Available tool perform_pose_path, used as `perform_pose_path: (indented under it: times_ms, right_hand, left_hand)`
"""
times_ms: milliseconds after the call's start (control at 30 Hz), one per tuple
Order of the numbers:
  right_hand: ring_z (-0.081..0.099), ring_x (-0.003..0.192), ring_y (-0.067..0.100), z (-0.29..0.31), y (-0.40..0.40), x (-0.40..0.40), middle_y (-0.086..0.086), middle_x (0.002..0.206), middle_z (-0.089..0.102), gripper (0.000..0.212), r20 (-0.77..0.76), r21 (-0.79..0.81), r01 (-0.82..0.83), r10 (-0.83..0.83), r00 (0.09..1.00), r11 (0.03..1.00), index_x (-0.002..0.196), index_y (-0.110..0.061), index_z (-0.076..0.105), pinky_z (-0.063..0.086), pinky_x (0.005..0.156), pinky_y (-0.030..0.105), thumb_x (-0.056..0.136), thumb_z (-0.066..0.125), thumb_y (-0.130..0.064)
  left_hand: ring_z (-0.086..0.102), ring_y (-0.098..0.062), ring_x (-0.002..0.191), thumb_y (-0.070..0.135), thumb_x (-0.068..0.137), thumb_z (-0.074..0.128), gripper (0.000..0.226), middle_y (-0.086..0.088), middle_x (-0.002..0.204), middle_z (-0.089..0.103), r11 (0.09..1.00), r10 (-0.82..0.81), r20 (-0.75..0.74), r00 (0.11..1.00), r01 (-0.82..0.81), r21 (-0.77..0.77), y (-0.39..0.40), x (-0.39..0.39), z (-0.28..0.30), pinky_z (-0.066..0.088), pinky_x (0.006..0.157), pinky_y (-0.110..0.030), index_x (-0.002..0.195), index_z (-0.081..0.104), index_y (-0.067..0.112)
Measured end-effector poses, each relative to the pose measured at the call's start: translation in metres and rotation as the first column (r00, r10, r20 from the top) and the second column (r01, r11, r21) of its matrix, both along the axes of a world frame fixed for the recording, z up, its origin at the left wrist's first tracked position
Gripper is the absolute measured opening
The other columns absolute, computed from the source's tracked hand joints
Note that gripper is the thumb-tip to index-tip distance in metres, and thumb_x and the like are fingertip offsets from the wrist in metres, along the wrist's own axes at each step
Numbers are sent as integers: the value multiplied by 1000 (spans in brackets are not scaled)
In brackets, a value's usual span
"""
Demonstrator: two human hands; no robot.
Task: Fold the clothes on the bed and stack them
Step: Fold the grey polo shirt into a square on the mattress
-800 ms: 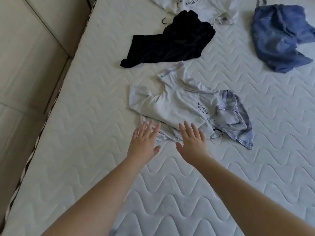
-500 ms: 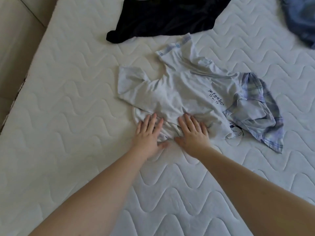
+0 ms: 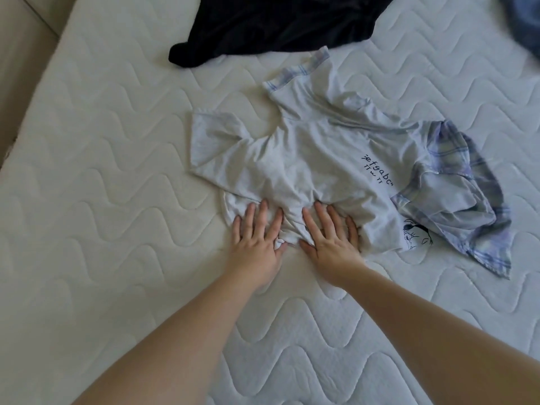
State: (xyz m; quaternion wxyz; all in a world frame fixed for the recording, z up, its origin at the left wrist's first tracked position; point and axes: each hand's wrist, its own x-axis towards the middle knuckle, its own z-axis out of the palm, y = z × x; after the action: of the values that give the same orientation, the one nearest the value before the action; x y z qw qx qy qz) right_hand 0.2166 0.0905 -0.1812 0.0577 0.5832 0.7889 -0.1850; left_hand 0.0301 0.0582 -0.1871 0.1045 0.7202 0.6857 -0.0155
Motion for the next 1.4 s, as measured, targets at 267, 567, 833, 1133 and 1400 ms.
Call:
perform_pose_path:
  times_ms: [267,567,833,1133,1400]
  right_hand:
    - [50,124,30,84,-13,2,5,142,48,33,-122,-226,48,-77,990,973,134,-21,44,41,94,39,104,34,-25]
    - [63,103,25,201,-151,71,-1,104,69,21,-133,9,31,-29,991,999,112,-19,60,35,86,34,101,47,-31]
    - [54,115,22,312,-219,104,0,117,67,25,-408,-51,149,-157,899,988,119,-21,62,33,97,35,103,43,-21]
    - [49,128,17,365,-305,128,-1,140,52,43,-541,-327,381,-502,675,865,142,-21,43,36,96,20,100,47,-14]
    - [27,141,16,372,-343,123,-7,156,21,111,-480,-486,153,-410,775,860,155,-27,10,30,115,42,72,82,-44]
  left_hand:
    - [23,-26,145,31,104,35,46,-2,157,27,903,-14,60,998,38,-427,-24,19,83,30,110,-44,149,32,25]
    - [63,-29,94,19,91,56,27,-6,102,70,963,227,434,872,-133,-236,-164,61,221,43,74,-33,116,64,23]
    - [54,-5,68,26,94,57,8,16,73,60,940,317,672,670,-128,-316,-215,99,347,36,59,-8,94,64,27]
    - [65,-11,102,26,99,53,28,9,111,70,810,577,791,202,-263,-524,-254,129,435,50,88,-27,124,64,23]
    - [71,-27,89,18,103,46,26,-15,106,71,784,556,751,-357,-76,-617,-261,145,505,59,68,-38,121,62,10]
